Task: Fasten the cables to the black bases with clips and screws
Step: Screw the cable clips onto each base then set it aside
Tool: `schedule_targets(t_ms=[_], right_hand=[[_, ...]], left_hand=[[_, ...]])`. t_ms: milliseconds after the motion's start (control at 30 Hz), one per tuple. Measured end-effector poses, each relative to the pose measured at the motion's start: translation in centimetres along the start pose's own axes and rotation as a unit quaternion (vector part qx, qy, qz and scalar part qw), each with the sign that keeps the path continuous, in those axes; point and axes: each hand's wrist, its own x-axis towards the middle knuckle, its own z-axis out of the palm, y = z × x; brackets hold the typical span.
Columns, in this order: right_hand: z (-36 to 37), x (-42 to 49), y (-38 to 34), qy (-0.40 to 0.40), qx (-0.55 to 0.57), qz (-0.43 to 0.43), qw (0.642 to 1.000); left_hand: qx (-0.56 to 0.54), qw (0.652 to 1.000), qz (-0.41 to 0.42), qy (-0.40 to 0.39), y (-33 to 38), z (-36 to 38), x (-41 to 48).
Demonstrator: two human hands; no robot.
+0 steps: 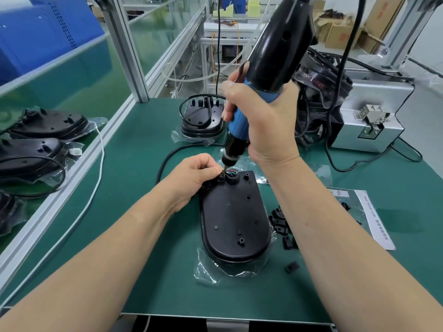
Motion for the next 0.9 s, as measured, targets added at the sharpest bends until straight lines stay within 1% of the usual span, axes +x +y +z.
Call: schedule_targets(t_ms=[167, 433, 800, 900], right_hand=[[0.07, 0.26, -0.28, -0.005, 0.01, -0.017, 1.0], [0.18, 0.13, 0.09, 0.004, 0.009, 0.005, 1.0], [0.31, 0.14, 0.36, 0.014, -0.037, 0.009, 0.999], [-0.09, 0.13, 0.05, 0.013, -0.003, 0.001, 1.0]], left_hand=[[0.003, 1.0, 0.001, -0.002, -0.02, -0.06, -0.02], [-0.001, 1.0, 0.004, 0.001, -0.47, -0.08, 0.08], [0.004, 1.0, 0.001, 0.004, -0.13, 0.06, -0.13], [0.006, 1.0, -0.002, 0.003, 0.17, 0.15, -0.07]])
